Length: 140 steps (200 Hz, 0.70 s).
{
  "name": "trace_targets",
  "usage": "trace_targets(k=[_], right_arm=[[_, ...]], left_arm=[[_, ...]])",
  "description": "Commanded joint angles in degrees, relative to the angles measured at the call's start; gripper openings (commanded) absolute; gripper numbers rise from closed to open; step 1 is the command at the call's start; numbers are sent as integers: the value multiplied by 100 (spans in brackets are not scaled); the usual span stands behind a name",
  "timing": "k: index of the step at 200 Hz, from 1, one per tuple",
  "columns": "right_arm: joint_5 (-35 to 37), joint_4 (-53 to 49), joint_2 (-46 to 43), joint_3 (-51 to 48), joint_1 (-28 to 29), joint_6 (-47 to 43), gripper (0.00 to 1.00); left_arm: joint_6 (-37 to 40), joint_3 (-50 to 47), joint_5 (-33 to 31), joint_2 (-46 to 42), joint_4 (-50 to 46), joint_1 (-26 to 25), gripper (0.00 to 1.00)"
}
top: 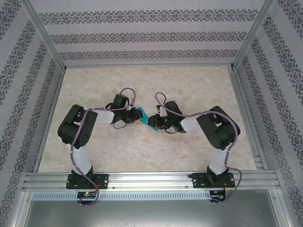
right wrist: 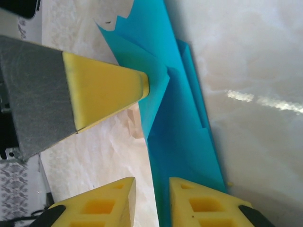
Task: Fold a paper plane with a square sheet of paper (pick it up from the middle)
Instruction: Fold the wing for the fifth time at the center of the table.
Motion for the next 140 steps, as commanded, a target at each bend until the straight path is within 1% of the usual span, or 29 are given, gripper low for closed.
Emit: trace_targets(k=[1,32,64,103,140], right_arm=[[171,-767,-190,245,-21,-1228,26],[145,-1247,-219,452,2,-2064,27],[128,-1679,-158,691,63,-2672,29],[160,-1735,-175,727,202,-3118,33],[451,-1687,-123,713,336,-3459,31]], left_arm=[[-78,101,-279,195,-252,-59,25],[-104,130,-295,232,-326,-56,24],[-113,173,-322,266,-422,-54,24],[-124,228,-318,311,-512,-54,24],[-122,285,-322,326,-626,-59,24]])
